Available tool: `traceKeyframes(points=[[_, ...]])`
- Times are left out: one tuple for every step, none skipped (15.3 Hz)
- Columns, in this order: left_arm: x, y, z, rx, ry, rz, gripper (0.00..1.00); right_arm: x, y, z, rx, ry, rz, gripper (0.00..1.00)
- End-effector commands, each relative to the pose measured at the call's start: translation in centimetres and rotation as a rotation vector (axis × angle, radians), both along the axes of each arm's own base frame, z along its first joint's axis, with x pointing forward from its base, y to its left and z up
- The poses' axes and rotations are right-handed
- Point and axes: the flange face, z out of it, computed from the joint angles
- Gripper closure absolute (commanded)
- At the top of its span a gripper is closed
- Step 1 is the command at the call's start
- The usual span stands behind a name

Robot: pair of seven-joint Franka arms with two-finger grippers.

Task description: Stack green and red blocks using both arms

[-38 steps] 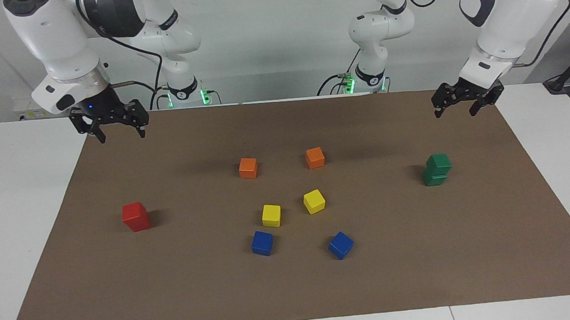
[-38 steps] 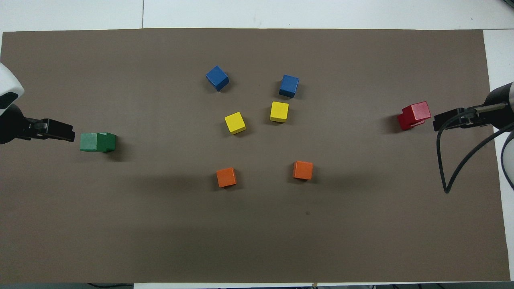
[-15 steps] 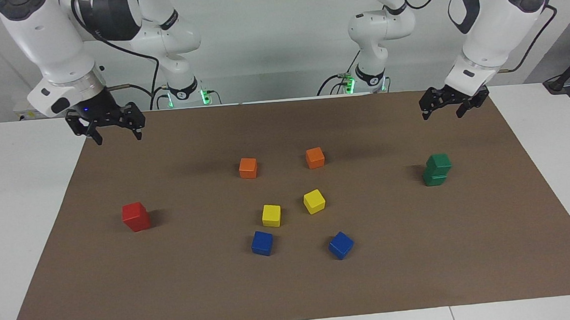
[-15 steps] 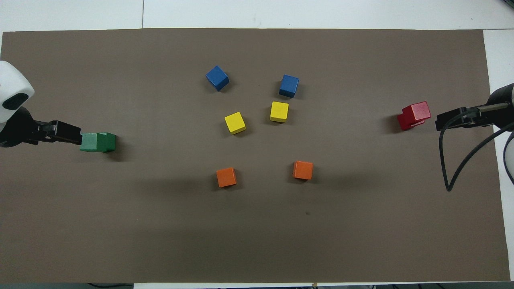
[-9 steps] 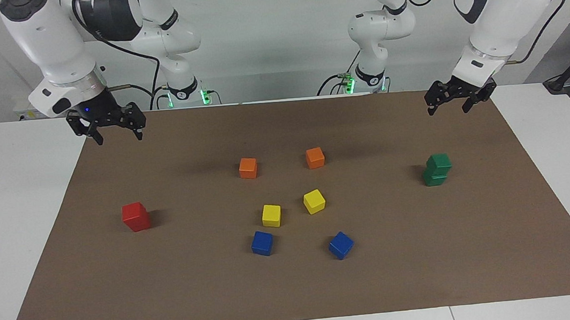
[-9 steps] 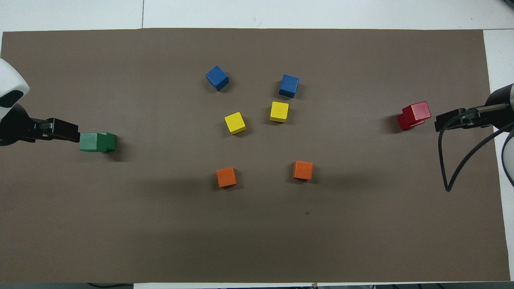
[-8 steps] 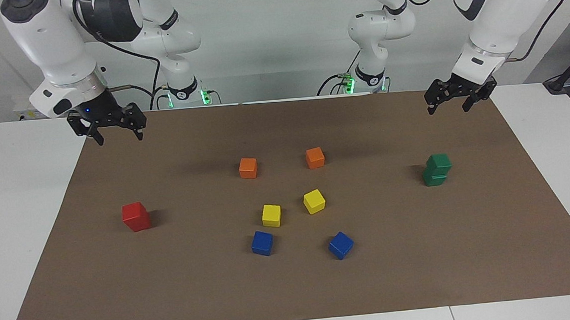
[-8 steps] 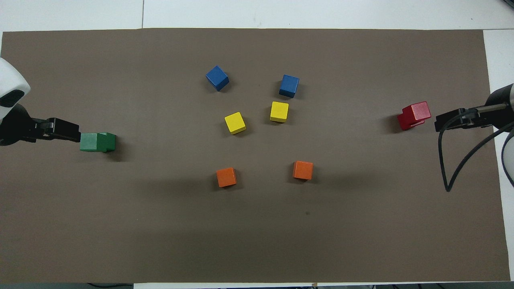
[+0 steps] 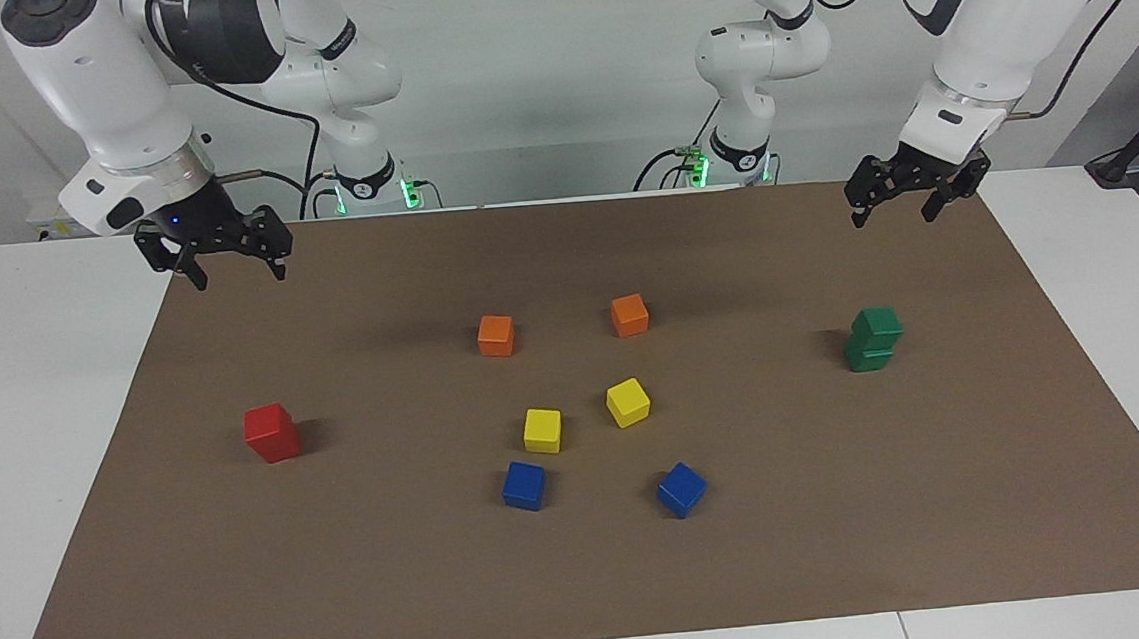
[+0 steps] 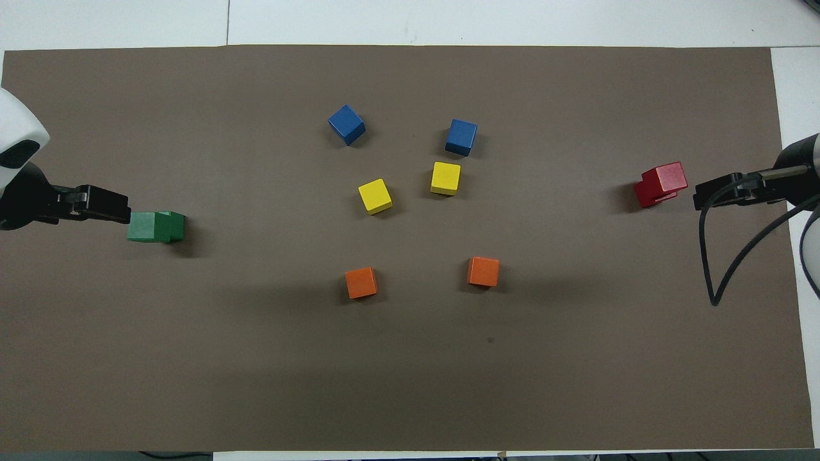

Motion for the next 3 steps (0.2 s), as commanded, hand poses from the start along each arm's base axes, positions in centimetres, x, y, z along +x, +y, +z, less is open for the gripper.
traceKeyframes(points=[[-0.38,0.07,0.55,0.012,0.000,0.013,0.00,-0.54,-0.16,0.10,0.002,-0.007,-0.019,0.00],[-0.37,0.24,0.55,0.012,0.000,0.016,0.00,-0.54,-0.08,0.10,0.002,-0.007,-0.018,0.00],[-0.39,0.24,0.54,0.012,0.001,0.016,0.00,-0.54,-0.16,0.10,0.002,-0.007,-0.019,0.00]])
